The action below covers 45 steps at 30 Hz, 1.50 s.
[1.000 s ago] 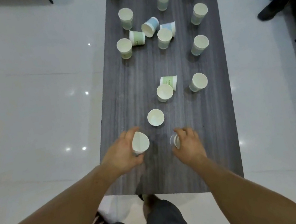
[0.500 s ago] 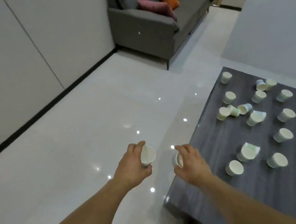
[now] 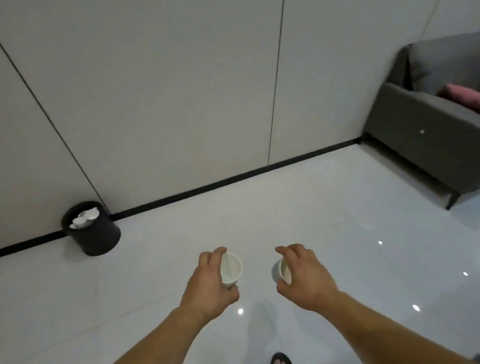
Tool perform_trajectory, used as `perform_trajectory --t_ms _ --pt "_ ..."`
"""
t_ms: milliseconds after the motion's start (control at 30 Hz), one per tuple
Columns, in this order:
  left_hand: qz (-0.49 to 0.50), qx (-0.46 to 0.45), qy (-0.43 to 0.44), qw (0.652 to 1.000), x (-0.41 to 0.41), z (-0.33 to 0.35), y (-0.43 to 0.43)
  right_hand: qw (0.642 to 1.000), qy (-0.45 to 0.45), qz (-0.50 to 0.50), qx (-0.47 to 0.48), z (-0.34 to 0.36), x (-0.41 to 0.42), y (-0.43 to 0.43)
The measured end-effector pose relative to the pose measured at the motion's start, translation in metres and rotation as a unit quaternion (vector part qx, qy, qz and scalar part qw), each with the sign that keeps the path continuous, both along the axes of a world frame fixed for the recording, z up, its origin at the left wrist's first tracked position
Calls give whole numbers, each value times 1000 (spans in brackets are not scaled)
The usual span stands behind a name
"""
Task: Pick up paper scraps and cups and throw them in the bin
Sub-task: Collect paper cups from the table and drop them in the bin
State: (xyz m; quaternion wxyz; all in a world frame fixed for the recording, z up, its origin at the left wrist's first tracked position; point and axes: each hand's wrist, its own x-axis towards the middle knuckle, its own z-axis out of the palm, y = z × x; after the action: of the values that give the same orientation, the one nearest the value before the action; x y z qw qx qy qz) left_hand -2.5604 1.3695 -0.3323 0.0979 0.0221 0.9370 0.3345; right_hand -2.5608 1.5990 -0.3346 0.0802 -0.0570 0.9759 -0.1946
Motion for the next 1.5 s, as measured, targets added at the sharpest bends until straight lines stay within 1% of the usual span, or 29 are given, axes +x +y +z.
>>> perform_trajectory --t_ms 233,433,533,667,833,1033,1200,1400,1500 --pt "149 -3 13 989 -87 11 -73 992 7 121 -25 2 -136 -76" --pt "275 -7 22 961 -141 12 -128 976 13 217 -23 11 -243 -141" --pt "312 -6 26 950 -158 6 -161 964 9 263 -24 8 -277 -193" --pt "362 9 35 932 -195 -8 -226 950 7 311 -22 -3 -323 -275" --pt "383 23 44 922 -245 -19 -326 944 -5 330 -14 -14 -381 -377" --pt "376 8 27 926 -304 -16 -438 948 -19 318 -13 -21 -445 -480" --pt "372 5 12 928 -365 -29 -507 947 -40 318 -17 -40 -503 -545" --pt "389 8 -2 921 -463 -76 -579 943 -72 325 -23 -95 -600 -632" --pt "402 17 -29 915 -514 -111 -618 938 -112 329 -15 -134 -651 -679"
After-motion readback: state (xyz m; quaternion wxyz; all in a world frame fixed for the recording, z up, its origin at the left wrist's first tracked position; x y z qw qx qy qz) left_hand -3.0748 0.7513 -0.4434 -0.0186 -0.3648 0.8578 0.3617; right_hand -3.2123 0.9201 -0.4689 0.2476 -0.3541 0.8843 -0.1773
